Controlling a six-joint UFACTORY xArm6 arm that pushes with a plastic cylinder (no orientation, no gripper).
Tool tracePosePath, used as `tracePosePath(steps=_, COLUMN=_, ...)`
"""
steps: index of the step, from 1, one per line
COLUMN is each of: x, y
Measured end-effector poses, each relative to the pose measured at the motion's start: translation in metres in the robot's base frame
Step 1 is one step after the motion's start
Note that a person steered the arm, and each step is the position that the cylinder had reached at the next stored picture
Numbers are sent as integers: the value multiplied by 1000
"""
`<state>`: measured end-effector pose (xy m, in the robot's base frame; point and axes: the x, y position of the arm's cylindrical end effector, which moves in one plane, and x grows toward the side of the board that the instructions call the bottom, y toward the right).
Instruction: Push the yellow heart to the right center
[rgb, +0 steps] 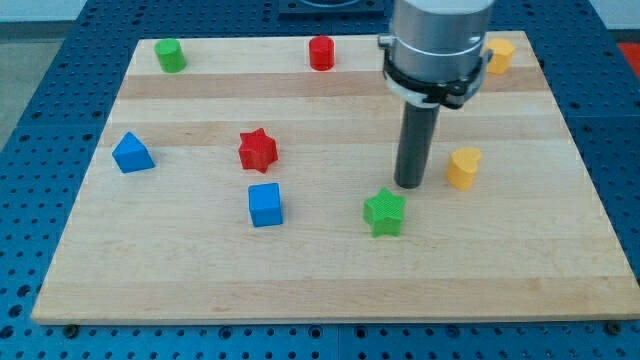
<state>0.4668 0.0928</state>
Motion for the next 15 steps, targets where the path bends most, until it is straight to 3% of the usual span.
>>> tracePosePath(steps=10, x=1, y=78)
tracePosePath(steps=15, x=-8, y=76)
